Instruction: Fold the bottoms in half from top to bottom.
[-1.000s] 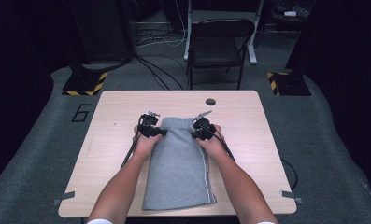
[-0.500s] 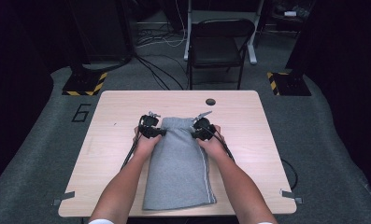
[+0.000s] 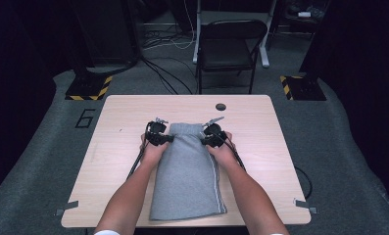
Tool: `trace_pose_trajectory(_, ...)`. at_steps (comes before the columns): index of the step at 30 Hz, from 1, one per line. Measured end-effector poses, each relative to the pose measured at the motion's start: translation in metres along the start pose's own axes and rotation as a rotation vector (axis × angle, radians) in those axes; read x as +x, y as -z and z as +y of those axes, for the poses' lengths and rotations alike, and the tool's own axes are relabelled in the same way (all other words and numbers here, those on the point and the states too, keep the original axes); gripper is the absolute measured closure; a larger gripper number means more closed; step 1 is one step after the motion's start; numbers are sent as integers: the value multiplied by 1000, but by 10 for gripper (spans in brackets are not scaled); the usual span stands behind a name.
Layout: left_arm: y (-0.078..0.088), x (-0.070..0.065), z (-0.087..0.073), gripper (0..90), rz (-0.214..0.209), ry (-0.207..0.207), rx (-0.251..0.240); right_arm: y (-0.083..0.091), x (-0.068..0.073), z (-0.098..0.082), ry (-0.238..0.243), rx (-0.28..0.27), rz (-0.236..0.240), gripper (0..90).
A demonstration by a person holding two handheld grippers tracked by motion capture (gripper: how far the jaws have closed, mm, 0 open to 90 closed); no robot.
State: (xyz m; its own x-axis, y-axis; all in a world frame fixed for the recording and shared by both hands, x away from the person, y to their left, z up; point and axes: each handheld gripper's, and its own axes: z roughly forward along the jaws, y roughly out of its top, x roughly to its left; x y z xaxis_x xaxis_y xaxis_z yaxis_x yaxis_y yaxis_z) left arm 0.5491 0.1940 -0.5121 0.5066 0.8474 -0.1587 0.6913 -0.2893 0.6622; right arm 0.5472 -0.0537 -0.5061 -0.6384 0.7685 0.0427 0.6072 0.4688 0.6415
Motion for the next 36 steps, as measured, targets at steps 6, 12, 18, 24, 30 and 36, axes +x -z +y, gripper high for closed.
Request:
trace_pose_trajectory(6, 0, 0, 0, 855, -1, 9, 0, 0, 1, 0, -3, -3, -5, 830)
trace_pose_trajectory(12, 3, -1, 3, 858, 1, -4, -1, 1, 5, 2, 11, 2, -36, 835)
trace_pose_trajectory(18, 13, -2, 8, 860, -3, -30, -26, 9, 5, 4, 18, -19, -30, 837)
trace_pose_trajectory(24, 23, -3, 10, 860, -5, -46, -53, 23, 0, 6, 15, -61, 7, 840)
trace_pose_trajectory(30, 34, -7, 15, 860, -10, -67, -94, 36, -3, 6, 16, -103, 26, 841)
trace_pose_trajectory(36, 43, -11, 21, 860, -7, -84, -124, 45, -4, 9, 48, -131, 26, 841)
